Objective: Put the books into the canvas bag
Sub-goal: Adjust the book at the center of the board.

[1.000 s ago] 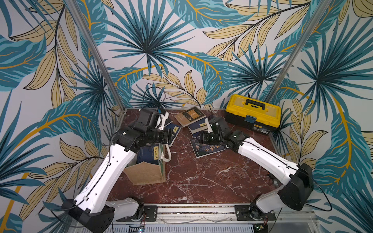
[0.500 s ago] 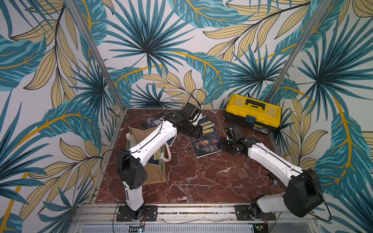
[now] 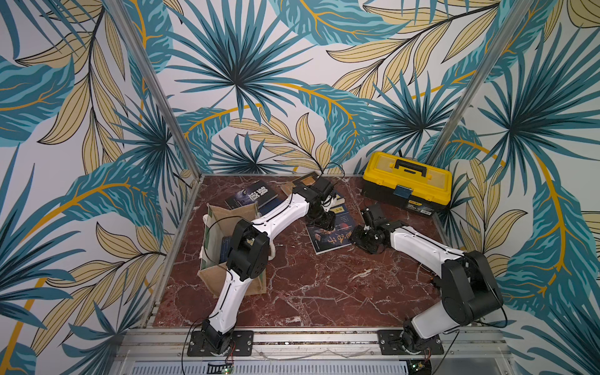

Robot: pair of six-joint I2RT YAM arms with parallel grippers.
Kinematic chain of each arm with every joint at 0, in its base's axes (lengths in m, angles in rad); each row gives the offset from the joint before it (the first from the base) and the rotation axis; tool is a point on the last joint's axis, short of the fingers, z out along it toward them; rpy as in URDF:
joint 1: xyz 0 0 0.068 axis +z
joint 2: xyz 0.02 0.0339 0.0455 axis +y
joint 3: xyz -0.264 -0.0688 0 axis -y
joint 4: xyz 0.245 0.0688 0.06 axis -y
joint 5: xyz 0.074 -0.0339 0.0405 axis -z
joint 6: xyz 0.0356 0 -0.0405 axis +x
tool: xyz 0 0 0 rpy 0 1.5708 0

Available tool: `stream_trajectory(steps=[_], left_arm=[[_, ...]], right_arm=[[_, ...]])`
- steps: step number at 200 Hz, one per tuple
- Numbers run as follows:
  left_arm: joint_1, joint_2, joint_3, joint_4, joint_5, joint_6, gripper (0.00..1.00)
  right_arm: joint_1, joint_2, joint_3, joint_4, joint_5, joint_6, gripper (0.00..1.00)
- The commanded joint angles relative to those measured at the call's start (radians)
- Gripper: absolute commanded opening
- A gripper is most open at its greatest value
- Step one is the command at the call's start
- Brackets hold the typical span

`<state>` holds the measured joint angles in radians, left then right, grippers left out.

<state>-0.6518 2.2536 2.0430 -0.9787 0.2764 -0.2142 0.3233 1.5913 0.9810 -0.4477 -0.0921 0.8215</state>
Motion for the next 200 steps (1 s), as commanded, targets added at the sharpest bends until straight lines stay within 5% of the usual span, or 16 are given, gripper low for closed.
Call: stream_trajectory(steps=[1, 98, 200], left_arm=[[0.024, 0.034, 0.069, 0.03, 0.02, 0.016, 0.54], [0.093, 0.199, 0.124, 0.095, -0.024, -0.016, 0.64], [0.008, 0.05, -0.196, 0.174, 0.017, -0.065, 0.65]], right_arm=[[-0.003, 0.037, -0.016, 0.047, -0.045, 0.043, 0.57], [-0.005, 0.04, -0.048, 0.08, -0.052, 0.067, 0.57], [-0.062, 0.01, -0.086, 0.054, -0.055, 0.055, 0.6]])
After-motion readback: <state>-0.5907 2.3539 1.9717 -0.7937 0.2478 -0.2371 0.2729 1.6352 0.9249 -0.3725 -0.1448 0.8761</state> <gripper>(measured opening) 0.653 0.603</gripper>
